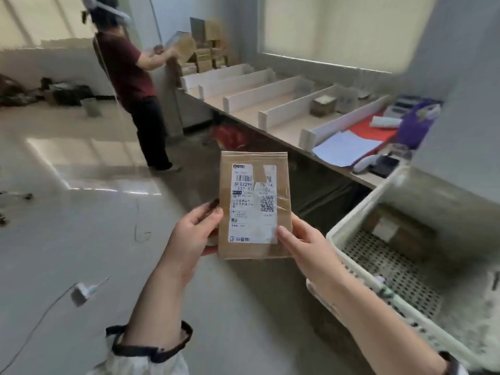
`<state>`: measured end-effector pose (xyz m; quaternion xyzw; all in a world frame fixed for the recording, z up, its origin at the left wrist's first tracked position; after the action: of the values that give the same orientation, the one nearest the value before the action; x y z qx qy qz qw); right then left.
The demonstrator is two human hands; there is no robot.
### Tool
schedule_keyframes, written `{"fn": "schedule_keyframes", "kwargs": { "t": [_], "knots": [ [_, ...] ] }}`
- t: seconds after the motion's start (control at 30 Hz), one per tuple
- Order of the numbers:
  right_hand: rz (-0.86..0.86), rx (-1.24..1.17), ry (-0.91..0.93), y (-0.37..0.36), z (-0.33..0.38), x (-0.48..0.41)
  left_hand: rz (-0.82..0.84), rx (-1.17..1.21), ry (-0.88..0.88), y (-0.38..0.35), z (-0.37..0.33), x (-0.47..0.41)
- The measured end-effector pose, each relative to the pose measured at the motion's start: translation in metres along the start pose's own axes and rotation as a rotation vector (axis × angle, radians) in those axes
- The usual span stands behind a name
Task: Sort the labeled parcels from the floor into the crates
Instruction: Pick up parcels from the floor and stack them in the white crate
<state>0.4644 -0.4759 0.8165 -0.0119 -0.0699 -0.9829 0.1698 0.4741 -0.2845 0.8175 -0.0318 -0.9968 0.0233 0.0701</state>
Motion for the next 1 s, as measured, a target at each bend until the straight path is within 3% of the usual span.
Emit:
{"fn": "schedule_keyframes", "kwargs": {
  "t": [0.23,0.43,0.73,1.0],
  "knots": [
    [-0.228,-0.080,-0.099,0.175,-0.055,0.053,0.188,-0.008,0.052,-0.188,0.029,-0.076],
    [-0.411,-0.184,-0.224,0.269,-0.114,0.091,0.387,-0.130,0.139,-0.310,0.065,-0.125],
    [-0.640,-0.287,-0.464,0.366,-0.231,0.058,0.635,-0.314,0.280,-0.430,0.156,-0.246],
    [-0.714,-0.445,-0.759,0.427,-0.393,0.015,0.668,-0.461,0.427,-0.502,0.297,-0.331]
  ]
}}
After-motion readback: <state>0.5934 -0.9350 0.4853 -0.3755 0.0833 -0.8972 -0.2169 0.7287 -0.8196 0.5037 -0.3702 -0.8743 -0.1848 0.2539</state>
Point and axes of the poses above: each hand's wrist, its own x-axis away from the middle knuckle, its own y-axis out of the back of the hand, z = x × y, the point moved 10 cm from there along -x, towards the middle knuckle, and after that the axes turned 11 degrees about z, right-handed, at the moved point
